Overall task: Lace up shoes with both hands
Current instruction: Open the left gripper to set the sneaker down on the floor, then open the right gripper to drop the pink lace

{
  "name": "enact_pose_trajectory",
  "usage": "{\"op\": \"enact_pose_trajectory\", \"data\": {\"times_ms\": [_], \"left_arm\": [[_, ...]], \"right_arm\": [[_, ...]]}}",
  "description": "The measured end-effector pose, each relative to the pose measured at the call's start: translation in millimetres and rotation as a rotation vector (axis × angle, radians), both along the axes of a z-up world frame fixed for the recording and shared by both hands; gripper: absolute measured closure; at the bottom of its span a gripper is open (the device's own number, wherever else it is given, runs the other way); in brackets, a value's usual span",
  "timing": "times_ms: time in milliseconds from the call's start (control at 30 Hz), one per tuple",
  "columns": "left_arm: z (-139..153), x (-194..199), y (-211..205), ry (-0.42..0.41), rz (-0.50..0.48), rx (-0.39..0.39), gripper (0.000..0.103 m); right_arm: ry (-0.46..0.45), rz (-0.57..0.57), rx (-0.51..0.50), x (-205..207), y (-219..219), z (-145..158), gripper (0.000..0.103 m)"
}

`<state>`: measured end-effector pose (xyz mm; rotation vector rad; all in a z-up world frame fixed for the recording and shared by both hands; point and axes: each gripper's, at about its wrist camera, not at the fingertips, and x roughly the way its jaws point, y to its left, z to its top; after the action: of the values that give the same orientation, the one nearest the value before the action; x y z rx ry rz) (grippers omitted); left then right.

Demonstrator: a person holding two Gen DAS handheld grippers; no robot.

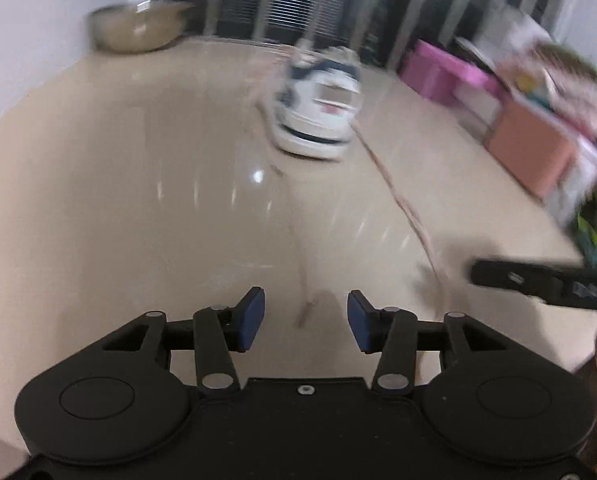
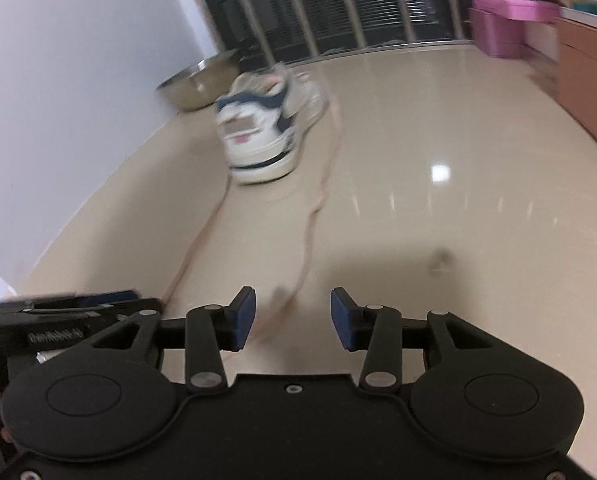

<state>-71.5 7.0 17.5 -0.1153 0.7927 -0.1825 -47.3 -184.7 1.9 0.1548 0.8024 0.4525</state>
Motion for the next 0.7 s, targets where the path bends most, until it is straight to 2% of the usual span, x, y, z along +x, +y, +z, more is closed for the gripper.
{"op": "enact_pose_trajectory", "data": {"times_ms": [33, 100, 233, 267, 300, 333, 367, 433, 467, 533, 633, 700], "left_arm": [[-0.9, -2.8, -0.4, 0.003, 0.005, -0.004, 0.103], [-2.0, -10.0, 3.1, 0.014, 0.019, -0.040, 0.103], [-4.1, -27.0, 9.0, 0.017, 0.050, -0.102, 0.102], [-5.0, -29.4, 8.0, 0.014, 0.055, -0.109, 0.101], [-5.4, -30.4, 6.6, 0.009, 0.055, -0.109, 0.099], [-5.1, -30.9, 4.3, 0.003, 0.050, -0.099, 0.092], [-3.8, -30.8, 0.3, -0.010, 0.042, -0.069, 0.084], [-1.4, -29.7, -10.1, -0.033, 0.023, 0.016, 0.030], [-0.9, -28.9, -16.3, -0.037, 0.015, 0.072, 0.028], [-2.7, -28.0, -22.9, -0.031, -0.007, 0.109, 0.031], [-0.1, -27.3, -18.1, -0.009, 0.023, 0.057, 0.031], [3.5, -29.3, -9.4, -0.013, 0.049, 0.005, 0.030]], "right_arm": [[-0.004, -0.002, -0.016, -1.6, 5.1, -2.0, 0.060], [-0.013, -0.006, -0.048, -4.7, 15.0, -5.9, 0.060], [0.006, -0.012, -0.012, 0.4, 14.8, -13.2, 0.060], [0.011, -0.014, -0.003, 1.7, 14.7, -15.0, 0.069], [0.015, -0.015, 0.005, 3.0, 14.7, -16.9, 0.083], [0.020, -0.017, 0.014, 4.3, 14.6, -18.7, 0.091], [0.025, -0.018, 0.023, 5.6, 14.5, -20.5, 0.103], [0.043, -0.024, 0.066, 9.4, 14.4, -23.8, 0.103], [0.052, -0.020, 0.096, 10.5, 14.8, -24.2, 0.103], [0.054, -0.009, 0.148, 12.0, 17.1, -23.3, 0.103], [0.037, 0.005, 0.194, 16.2, 23.1, -21.2, 0.103], [0.062, 0.013, 0.241, 23.6, 24.7, -24.7, 0.103]]}}
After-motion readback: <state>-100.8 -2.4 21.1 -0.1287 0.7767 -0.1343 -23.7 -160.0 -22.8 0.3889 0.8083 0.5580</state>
